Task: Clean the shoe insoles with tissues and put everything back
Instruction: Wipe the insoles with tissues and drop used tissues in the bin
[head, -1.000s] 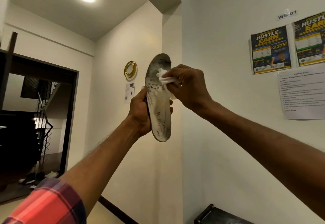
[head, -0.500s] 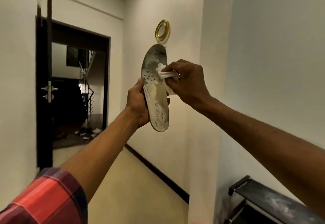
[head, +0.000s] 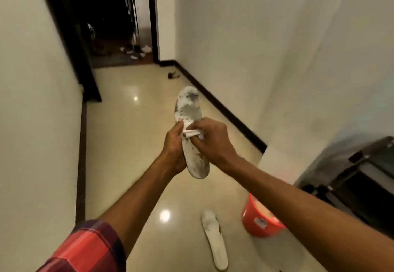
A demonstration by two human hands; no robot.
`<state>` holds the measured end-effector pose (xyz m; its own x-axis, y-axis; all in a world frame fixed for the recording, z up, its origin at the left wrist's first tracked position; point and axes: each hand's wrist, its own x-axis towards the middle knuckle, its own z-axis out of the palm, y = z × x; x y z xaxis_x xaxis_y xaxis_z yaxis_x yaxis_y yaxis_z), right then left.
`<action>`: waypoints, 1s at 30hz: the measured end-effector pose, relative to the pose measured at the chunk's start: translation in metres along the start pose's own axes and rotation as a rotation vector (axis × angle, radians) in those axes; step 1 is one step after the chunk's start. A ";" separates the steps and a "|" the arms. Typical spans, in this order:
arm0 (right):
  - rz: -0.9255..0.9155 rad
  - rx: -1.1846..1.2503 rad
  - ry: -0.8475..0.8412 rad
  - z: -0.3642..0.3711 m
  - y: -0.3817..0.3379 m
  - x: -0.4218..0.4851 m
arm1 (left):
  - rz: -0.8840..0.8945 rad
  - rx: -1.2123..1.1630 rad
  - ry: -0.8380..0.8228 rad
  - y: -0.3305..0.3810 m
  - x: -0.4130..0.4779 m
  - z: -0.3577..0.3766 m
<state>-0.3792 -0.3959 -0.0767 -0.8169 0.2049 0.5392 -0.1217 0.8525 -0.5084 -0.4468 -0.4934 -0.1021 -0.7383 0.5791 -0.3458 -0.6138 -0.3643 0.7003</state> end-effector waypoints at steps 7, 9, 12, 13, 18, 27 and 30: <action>0.373 0.124 -0.294 0.146 0.166 -0.150 | -0.292 0.217 0.513 -0.208 0.090 -0.155; 0.459 0.158 -0.343 0.177 0.197 -0.194 | -0.349 0.271 0.598 -0.262 0.097 -0.188; 0.563 0.229 -0.446 0.219 0.228 -0.250 | -0.442 0.409 0.661 -0.338 0.105 -0.241; 0.580 0.255 -0.474 0.232 0.236 -0.267 | -0.455 0.435 0.667 -0.360 0.106 -0.256; 0.698 0.291 -0.506 0.271 0.255 -0.325 | -0.471 0.530 0.766 -0.404 0.105 -0.280; 0.761 0.264 -0.519 0.270 0.261 -0.338 | -0.392 0.884 0.779 -0.412 0.106 -0.303; 0.746 0.272 -0.452 0.257 0.258 -0.328 | -0.385 1.050 0.806 -0.406 0.102 -0.296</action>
<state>-0.2873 -0.3669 -0.5567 -0.8731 0.4004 -0.2782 0.4447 0.4202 -0.7910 -0.3559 -0.5024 -0.6063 -0.7489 -0.1931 -0.6339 -0.5834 0.6458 0.4925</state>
